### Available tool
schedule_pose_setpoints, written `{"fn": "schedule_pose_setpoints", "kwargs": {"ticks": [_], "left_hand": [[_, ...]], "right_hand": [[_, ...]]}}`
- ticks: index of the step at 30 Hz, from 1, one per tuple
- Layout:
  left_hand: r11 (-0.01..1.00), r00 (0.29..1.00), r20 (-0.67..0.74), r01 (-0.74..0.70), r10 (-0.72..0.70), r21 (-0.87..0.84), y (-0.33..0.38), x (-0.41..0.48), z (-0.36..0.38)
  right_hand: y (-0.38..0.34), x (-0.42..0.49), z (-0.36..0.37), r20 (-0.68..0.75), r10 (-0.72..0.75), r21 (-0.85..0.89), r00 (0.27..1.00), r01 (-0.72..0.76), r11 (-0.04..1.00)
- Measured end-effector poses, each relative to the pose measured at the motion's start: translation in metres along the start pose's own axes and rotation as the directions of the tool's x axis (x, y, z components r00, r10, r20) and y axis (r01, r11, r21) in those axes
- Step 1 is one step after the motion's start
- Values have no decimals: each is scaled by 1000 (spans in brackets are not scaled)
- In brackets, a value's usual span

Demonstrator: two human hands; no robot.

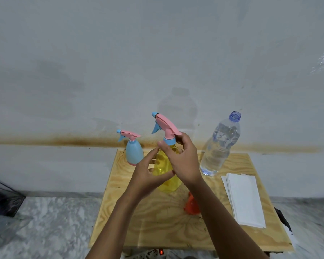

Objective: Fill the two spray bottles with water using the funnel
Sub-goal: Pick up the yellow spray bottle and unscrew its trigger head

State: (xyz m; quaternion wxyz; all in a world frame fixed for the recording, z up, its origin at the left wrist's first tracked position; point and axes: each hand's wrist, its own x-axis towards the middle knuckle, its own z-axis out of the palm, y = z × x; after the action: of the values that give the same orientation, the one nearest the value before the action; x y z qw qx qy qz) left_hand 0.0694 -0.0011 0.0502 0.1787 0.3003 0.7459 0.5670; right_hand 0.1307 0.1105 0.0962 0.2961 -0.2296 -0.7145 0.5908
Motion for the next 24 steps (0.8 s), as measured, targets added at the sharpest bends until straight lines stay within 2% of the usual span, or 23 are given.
{"fn": "schedule_pose_setpoints", "kwargs": {"ticks": [3,12,16,20,24], "left_hand": [[1000,1000,-17,20,-21,-4,-1,-1,0],[998,998,-1,61,-61,22,-26,-2,13],[991,995,9,94,-95,94,-46,-3,25],[979,994,-20,109,-107,175,-67,-5,40],[963,988,-38,157,-153,219,-89,-7,54]], "right_hand": [[0,2,-3,-9,-4,-9,1000,4,1000],[-7,10,-17,-81,-69,172,994,82,982],[-20,19,-32,-129,-113,156,985,133,979],[-26,31,-54,-241,-120,192,963,168,967],[-12,41,-75,-303,-103,85,947,134,987]]}}
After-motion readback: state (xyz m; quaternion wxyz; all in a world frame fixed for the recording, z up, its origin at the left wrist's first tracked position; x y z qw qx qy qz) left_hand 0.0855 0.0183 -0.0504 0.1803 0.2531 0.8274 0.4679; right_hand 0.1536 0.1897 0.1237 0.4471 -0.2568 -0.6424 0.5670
